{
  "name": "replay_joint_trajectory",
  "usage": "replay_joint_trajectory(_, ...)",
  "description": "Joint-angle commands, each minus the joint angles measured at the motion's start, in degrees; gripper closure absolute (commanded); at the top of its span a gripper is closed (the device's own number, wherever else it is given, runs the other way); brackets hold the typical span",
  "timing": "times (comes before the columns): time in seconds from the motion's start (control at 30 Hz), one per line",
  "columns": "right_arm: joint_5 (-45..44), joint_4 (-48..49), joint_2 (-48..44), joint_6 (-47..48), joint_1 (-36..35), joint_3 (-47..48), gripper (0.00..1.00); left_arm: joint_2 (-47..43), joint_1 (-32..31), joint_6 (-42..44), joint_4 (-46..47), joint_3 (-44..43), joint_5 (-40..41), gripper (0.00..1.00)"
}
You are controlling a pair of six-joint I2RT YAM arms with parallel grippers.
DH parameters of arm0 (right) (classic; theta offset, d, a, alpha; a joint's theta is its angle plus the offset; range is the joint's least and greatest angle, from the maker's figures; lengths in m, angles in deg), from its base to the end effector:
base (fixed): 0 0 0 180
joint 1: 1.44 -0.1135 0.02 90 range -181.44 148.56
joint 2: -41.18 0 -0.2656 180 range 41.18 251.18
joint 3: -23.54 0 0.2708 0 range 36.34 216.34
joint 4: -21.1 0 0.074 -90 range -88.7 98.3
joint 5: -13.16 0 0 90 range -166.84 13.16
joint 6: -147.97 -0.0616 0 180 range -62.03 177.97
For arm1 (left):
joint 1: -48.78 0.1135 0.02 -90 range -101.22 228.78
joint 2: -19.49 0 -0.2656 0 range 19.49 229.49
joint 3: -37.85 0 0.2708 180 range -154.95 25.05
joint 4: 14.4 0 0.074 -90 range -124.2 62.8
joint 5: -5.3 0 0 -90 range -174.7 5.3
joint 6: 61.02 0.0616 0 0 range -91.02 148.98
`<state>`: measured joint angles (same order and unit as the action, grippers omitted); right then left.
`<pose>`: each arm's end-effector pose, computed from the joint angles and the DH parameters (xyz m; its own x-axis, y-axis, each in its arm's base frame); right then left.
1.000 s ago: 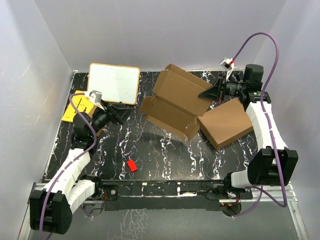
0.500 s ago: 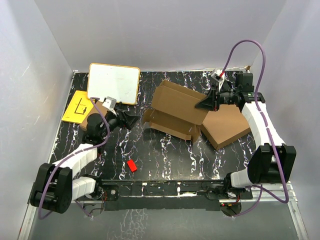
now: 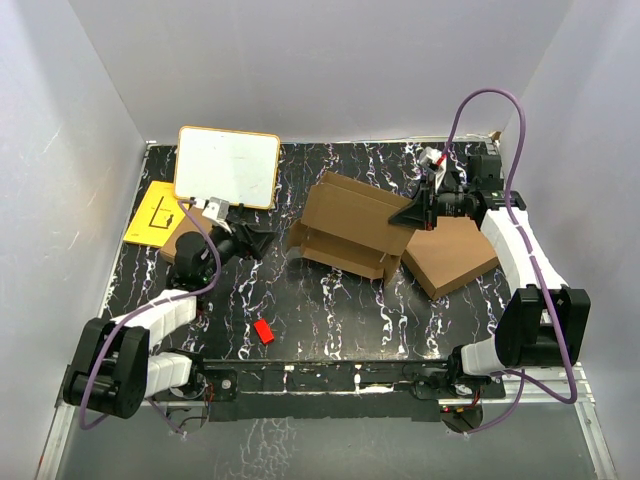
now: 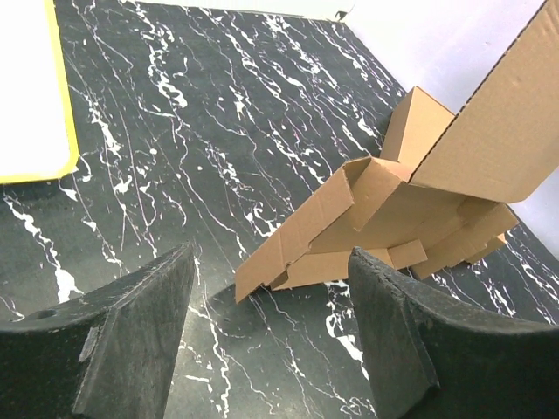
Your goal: Fold the paper box
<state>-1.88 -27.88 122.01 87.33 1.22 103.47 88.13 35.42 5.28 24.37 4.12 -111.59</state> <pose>0.3089 0.0452 0.3026 -0.3669 -0.1103 -0.9237 -0.9058 0.2685 0.3277 0.2601 -0.0904 0.2146 -0.1993 -0.3211 -0.9258 0.6170 0.6928 -0.3732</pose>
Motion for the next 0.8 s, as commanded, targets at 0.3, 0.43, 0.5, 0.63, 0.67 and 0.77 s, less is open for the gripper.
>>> replay_joint_trajectory(0.3, 4.71, 6.65, -0.80, 0.02, -0.11, -5.53, 0.92, -9.22, -0.13, -3.00, -4.56, 2.38, 1.32, 0.28)
replay_joint_trajectory(0.43, 6.52, 8.32, -0.29, -3.01, -0.11, -5.86, 0.92, -9.11, -0.10, 0.13, -18.24, -2.84, 3.97, 0.28)
replay_joint_trajectory(0.5, 7.22, 8.94, -0.24, -3.88, -0.15, -6.14, 0.92, -8.21, -0.10, 0.99, -27.09, -7.07, 8.15, 0.28)
replay_joint_trajectory(0.63, 7.49, 10.81, -0.42, -5.54, -0.11, -7.19, 0.92, -6.24, -0.08, 2.39, -31.31, -12.01, 10.80, 0.31)
replay_joint_trajectory(0.67, 7.43, 11.37, -0.38, -6.03, -0.11, -7.46, 0.92, -5.47, -0.04, 2.62, -30.19, -12.37, 10.01, 0.33)
replay_joint_trajectory(0.77, 6.58, 12.35, -0.04, -6.88, -0.11, -8.10, 0.92, -1.78, -0.03, 3.27, -25.76, -13.39, 5.83, 0.41)
